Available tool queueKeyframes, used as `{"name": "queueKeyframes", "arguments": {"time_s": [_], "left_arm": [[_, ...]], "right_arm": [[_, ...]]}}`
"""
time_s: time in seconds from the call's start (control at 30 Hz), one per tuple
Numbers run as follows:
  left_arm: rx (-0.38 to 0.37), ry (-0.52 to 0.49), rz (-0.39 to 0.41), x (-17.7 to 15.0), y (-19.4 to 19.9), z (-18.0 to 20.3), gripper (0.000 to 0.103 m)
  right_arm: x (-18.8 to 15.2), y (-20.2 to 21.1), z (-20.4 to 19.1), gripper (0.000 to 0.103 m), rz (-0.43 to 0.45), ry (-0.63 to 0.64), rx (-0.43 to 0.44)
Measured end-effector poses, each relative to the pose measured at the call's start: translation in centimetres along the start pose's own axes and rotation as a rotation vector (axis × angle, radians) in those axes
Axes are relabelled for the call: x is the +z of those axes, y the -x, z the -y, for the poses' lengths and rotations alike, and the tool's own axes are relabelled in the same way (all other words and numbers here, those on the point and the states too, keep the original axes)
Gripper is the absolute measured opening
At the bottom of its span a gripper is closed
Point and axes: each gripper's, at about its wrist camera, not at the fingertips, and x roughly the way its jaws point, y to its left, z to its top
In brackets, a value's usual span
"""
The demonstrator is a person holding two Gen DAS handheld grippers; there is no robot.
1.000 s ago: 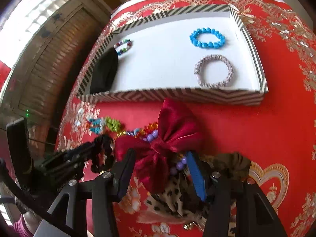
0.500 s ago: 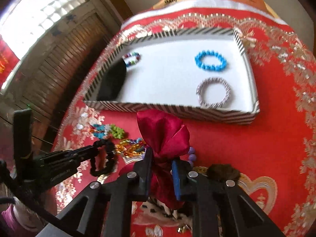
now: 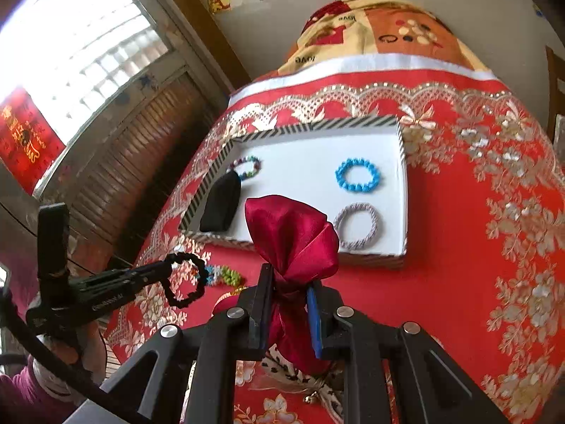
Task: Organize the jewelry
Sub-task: 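Carry the black scrunchie over the tray with the left tool while the right tool carries the red bow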
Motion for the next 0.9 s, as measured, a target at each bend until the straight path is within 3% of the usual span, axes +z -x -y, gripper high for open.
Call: {"name": "queueKeyframes", "arguments": {"time_s": [0.43, 0.77, 0.9], "left_arm": [[0.029, -0.091, 0.075, 6.9, -1.1, 3.1, 0.006], [0.036, -0.103, 0.049, 10.9, -4.3, 3.1, 0.006], [0.003, -0.078, 0.014, 12.5, -5.9, 2.5, 0.006]], "right_arm": [[4.3, -0.6, 0.9, 0.017, 0.022, 0.023, -0.05], [7.6, -3.9, 1.5, 0.017, -0.004, 0.01, -0.056], [9.3, -5.3, 1.9, 0.017, -0.005, -0.003, -0.057]]}}
